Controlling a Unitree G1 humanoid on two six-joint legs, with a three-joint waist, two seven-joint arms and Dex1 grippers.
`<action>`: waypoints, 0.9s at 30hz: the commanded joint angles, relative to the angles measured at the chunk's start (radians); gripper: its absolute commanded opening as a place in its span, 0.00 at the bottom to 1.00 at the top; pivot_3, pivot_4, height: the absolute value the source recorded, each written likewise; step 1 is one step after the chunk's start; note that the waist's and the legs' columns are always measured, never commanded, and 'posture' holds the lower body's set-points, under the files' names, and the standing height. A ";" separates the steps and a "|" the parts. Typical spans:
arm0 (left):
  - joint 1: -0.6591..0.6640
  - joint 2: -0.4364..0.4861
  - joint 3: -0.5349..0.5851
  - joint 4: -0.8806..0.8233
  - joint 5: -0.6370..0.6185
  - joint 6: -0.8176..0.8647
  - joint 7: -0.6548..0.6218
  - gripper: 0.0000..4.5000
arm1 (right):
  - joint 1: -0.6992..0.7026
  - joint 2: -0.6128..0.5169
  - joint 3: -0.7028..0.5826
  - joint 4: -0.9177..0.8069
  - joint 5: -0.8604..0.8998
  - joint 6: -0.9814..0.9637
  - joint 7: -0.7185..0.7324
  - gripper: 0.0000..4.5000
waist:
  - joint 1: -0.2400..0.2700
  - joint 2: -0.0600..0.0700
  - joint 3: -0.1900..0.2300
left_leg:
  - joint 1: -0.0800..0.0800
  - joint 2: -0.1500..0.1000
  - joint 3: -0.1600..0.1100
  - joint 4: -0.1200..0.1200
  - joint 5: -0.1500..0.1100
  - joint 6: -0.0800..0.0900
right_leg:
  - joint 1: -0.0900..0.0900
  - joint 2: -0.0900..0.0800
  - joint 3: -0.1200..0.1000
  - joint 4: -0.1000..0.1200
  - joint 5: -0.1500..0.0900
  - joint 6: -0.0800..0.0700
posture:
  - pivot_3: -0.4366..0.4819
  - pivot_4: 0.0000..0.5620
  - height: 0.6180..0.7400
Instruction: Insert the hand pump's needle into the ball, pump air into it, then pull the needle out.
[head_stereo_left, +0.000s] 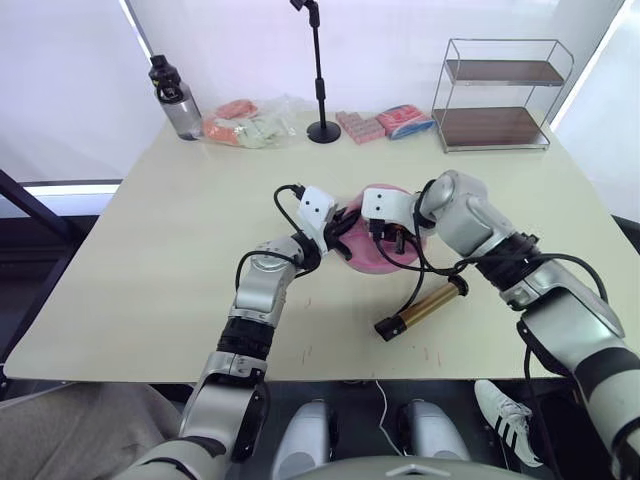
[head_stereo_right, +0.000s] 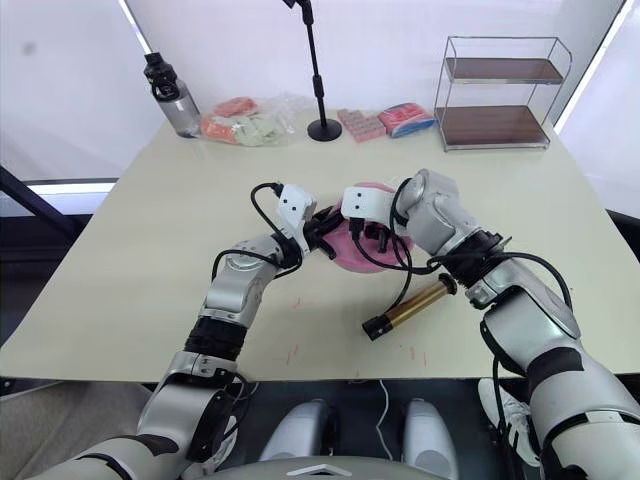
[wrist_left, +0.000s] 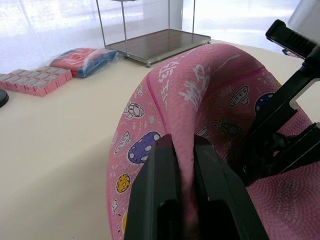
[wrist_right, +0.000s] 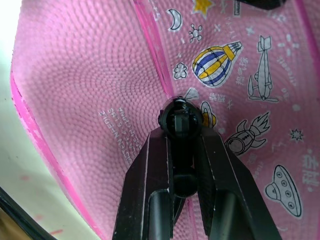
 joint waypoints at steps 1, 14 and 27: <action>0.009 -0.013 -0.040 -0.002 -0.001 0.006 -0.030 0.00 | 0.054 -0.023 -0.040 -0.031 0.027 0.079 0.000 0.01 | 0.002 0.000 0.000 | -0.001 0.000 0.000 0.000 0.000 0.000 | 0.000 0.000 0.000 0.000 0.000 0.000 | 0.48 0.27 1.00; 0.002 -0.011 -0.043 0.013 0.001 0.001 -0.041 0.00 | 0.146 -0.198 -0.234 -0.422 0.190 0.186 0.055 0.85 | 0.029 0.010 0.009 | -0.013 -0.002 -0.008 -0.001 0.000 0.000 | -0.003 -0.001 -0.009 -0.010 0.000 0.000 | 0.48 0.27 1.00; -0.014 -0.011 -0.043 0.027 -0.001 -0.007 -0.062 0.00 | 0.458 -0.225 -0.650 -0.639 0.468 -0.075 -0.072 0.85 | 0.030 0.010 0.013 | -0.019 -0.002 -0.014 0.000 0.000 0.000 | -0.004 -0.002 -0.017 -0.012 0.000 0.000 | 0.48 0.27 1.00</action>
